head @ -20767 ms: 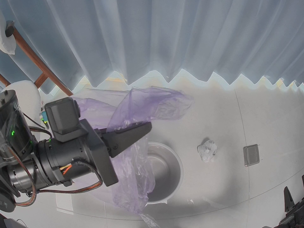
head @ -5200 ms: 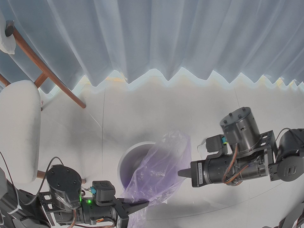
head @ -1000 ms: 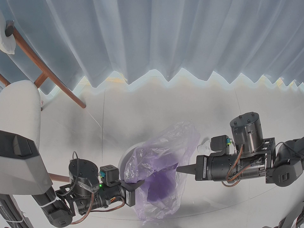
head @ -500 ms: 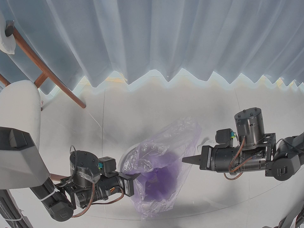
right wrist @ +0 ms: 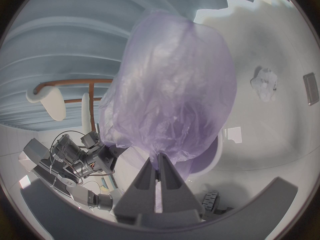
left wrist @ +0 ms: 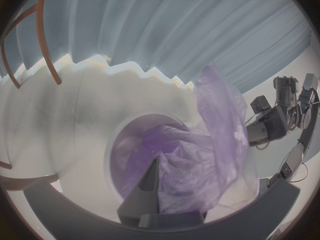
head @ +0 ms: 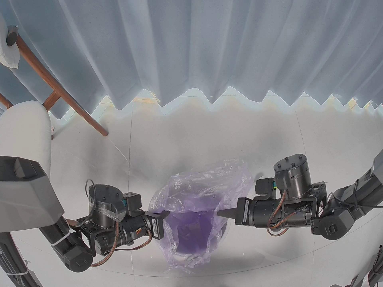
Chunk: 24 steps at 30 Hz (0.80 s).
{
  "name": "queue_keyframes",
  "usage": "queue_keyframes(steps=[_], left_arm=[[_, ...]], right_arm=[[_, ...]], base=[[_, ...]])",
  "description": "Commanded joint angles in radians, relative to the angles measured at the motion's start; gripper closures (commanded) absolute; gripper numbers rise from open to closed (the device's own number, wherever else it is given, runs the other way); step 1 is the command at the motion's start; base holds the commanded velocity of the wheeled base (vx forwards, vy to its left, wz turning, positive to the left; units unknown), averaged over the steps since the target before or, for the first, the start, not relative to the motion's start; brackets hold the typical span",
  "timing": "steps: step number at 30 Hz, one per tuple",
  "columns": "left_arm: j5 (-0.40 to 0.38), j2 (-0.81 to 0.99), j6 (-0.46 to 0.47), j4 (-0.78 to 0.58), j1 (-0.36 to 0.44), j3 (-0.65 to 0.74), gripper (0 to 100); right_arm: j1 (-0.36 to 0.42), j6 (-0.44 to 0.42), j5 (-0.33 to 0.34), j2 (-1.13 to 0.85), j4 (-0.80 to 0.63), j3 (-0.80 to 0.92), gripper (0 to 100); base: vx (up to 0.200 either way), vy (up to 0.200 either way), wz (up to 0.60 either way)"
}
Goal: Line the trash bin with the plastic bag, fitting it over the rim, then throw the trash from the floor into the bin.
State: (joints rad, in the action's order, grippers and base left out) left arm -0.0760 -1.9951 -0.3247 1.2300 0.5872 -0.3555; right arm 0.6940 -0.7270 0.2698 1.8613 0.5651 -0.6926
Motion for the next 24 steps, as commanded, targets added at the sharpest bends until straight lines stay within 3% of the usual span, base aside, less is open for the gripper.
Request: queue_keyframes(steps=[1, 9, 14, 24], left_arm=[[0.016, 0.052, 0.001, -0.046, -0.023, -0.023, 100], [0.015, 0.130, 0.003, -0.184, -0.040, -0.034, 100], [0.015, 0.125, 0.001, -0.195, -0.044, -0.039, 100], [0.008, 0.098, -0.001, -0.193, -0.102, -0.083, 100]], right_arm=[[0.022, -0.038, 0.000, 0.029, 0.061, 0.019, 100], [0.047, -0.052, -0.001, 0.032, 0.254, 0.087, 100], [0.036, -0.052, 0.000, 0.029, 0.256, 0.084, 100], [-0.087, -0.054, 0.005, 0.036, 0.251, 0.028, 100]], base=[[0.000, 0.000, 0.00], [0.000, 0.000, 0.00], [0.000, 0.000, 0.00], [0.000, 0.000, 0.00]])
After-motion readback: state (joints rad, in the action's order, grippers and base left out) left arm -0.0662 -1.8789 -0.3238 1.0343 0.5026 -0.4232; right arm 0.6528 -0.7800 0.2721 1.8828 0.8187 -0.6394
